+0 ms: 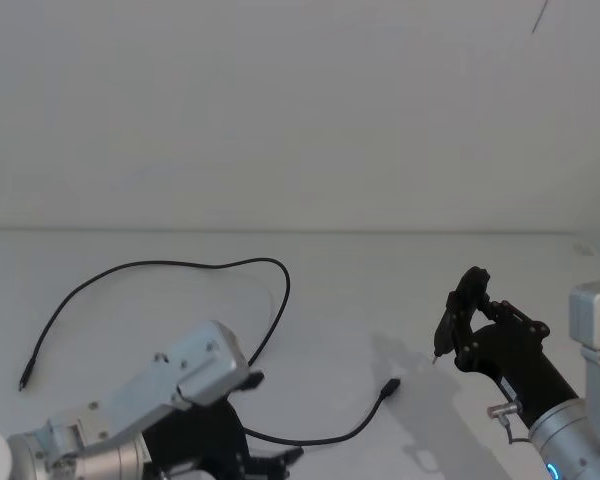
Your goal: Pick up the data cable with the one hand.
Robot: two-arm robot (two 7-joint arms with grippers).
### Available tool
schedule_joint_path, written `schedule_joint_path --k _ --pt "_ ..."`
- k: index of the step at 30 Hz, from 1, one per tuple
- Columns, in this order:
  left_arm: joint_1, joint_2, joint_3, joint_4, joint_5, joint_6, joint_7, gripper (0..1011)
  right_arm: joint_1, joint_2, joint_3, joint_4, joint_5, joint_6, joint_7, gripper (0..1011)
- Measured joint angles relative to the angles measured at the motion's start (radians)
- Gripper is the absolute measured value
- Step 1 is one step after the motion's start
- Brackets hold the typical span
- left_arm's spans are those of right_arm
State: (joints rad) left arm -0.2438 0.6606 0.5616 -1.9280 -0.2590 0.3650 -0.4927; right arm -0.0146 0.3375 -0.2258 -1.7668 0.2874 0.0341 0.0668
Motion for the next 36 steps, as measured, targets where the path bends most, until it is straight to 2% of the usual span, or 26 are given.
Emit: schedule_joint_path --k 5,14,21,36 --pt "-0.004 0.010 0.018 -0.045 0.011 0.100 -0.014 1001 0.000 0.000 0.000 0.000 0.000 0.000 0.000 279" --pt "0.007 0.000 0.032 -0.086 0.031 0.190 0.002 1001 0.000 0.000 0.000 0.000 0.000 0.000 0.000 279" --pt "0.017 -0.016 0.033 -0.092 0.044 0.210 0.023 1001 0.000 0.000 0.000 0.000 0.000 0.000 0.000 279" --pt "0.018 -0.058 0.036 -0.045 0.073 0.195 0.044 1001 0.000 0.000 0.000 0.000 0.000 0.000 0.000 279"
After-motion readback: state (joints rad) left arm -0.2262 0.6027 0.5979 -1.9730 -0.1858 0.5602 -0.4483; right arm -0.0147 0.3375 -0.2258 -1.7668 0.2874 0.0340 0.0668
